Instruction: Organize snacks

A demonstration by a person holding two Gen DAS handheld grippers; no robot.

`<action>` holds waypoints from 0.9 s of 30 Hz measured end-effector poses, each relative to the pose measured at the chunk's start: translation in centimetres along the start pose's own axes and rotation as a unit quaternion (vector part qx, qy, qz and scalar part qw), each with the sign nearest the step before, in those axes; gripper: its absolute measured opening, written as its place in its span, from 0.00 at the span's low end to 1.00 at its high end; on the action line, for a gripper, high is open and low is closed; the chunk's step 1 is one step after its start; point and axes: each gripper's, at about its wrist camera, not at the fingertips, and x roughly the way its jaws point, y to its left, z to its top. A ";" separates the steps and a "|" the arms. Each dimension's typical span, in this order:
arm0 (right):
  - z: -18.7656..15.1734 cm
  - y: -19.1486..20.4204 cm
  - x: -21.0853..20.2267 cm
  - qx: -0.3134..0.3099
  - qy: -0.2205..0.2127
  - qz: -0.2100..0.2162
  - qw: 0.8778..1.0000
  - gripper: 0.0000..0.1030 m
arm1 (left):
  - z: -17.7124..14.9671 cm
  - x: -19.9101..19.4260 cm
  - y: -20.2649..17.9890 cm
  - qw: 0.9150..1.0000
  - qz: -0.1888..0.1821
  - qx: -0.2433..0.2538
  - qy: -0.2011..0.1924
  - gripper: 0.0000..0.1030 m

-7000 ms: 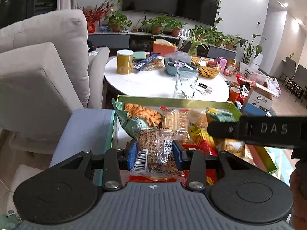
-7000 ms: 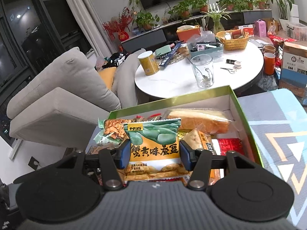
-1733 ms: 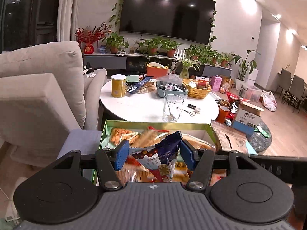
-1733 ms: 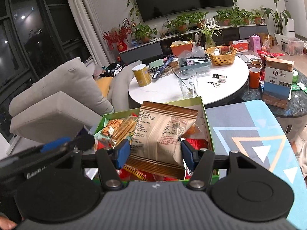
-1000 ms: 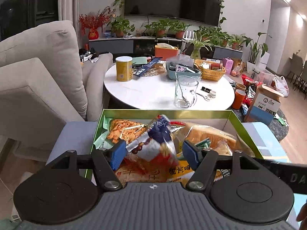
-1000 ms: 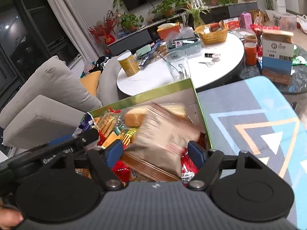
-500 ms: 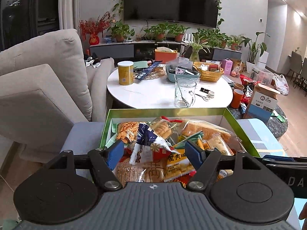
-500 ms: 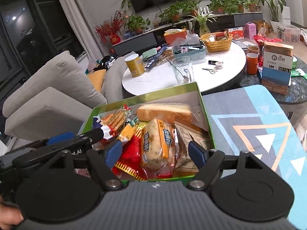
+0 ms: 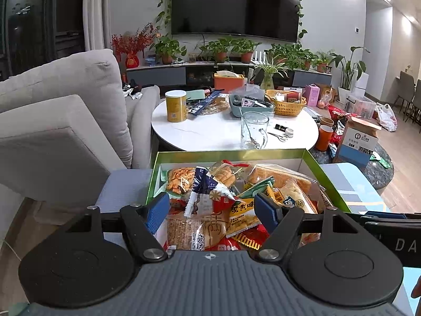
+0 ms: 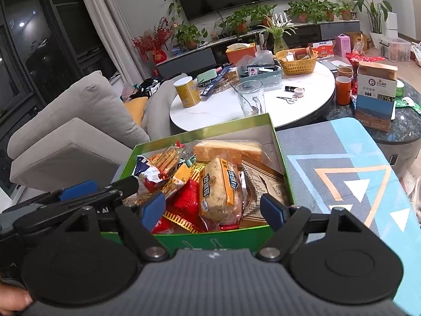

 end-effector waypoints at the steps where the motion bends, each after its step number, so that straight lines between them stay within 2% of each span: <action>1: -0.1 0.0 -0.1 0.000 0.000 0.000 1.000 0.61 | 0.0 -0.2 0.0 1.000 0.001 -0.001 -0.001 0.67; 16: -2.4 1.2 -3.3 -0.025 -0.008 -0.009 1.000 0.61 | -1.3 -4.8 -0.3 1.000 0.009 0.012 -0.020 0.67; 27: -5.3 1.5 -4.9 -0.044 -0.004 -0.021 0.999 0.61 | -4.4 -8.4 -0.2 0.999 0.024 0.017 -0.026 0.67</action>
